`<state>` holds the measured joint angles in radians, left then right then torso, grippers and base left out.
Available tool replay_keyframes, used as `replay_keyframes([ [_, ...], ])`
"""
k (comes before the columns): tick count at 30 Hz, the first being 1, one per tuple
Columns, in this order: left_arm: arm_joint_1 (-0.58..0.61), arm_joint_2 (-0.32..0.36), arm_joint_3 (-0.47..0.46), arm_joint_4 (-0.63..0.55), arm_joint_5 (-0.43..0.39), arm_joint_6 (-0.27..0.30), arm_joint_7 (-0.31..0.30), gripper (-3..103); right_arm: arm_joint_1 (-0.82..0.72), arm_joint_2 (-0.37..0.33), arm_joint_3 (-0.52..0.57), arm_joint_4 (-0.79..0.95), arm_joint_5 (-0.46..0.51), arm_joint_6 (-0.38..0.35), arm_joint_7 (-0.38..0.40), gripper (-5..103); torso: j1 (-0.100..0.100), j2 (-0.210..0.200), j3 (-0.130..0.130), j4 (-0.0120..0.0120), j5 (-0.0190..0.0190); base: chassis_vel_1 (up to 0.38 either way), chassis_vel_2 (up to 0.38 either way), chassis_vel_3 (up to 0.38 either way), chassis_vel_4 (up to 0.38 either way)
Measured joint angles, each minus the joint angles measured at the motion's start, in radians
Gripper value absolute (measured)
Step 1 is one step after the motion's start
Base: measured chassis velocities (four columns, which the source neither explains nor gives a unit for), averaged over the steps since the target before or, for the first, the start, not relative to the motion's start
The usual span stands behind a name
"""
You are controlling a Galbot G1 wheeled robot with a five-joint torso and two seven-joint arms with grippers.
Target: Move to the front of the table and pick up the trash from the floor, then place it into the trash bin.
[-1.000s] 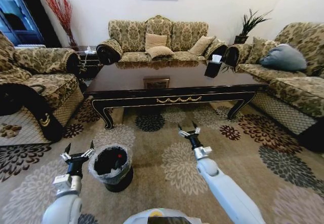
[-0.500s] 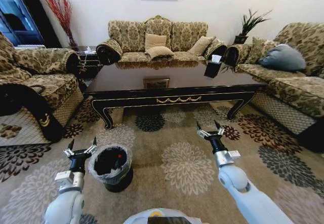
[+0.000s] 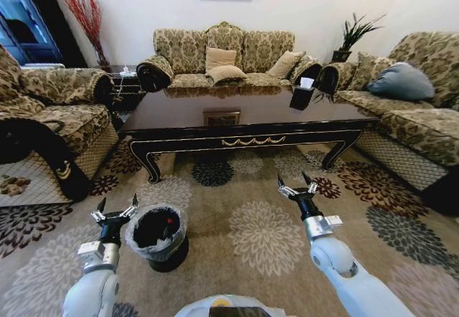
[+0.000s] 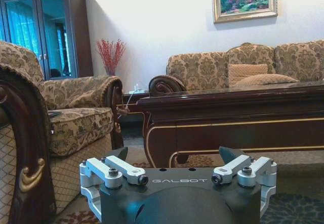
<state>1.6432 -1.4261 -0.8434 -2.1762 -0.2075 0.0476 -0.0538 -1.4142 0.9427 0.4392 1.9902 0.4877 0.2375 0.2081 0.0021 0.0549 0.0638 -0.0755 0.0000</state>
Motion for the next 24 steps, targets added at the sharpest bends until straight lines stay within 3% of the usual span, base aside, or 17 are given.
replay_keyframes([
  [12, 0.0, 0.0, 0.0, 0.001, -0.001, 0.001, 0.0, 100, 0.003, 0.001, -0.002, -0.004, -0.001, 0.002, -0.001, 100, 0.0, 0.0, 0.0, 0.0, -0.0001, 0.005, -0.004, -0.005, 0.006],
  [24, 0.0, 0.0, 0.0, 0.001, -0.001, 0.001, 0.0, 100, 0.003, 0.001, -0.003, -0.005, -0.002, 0.003, -0.001, 100, 0.0, 0.0, 0.0, -0.0001, -0.0003, 0.158, -0.165, -0.164, 0.17],
])
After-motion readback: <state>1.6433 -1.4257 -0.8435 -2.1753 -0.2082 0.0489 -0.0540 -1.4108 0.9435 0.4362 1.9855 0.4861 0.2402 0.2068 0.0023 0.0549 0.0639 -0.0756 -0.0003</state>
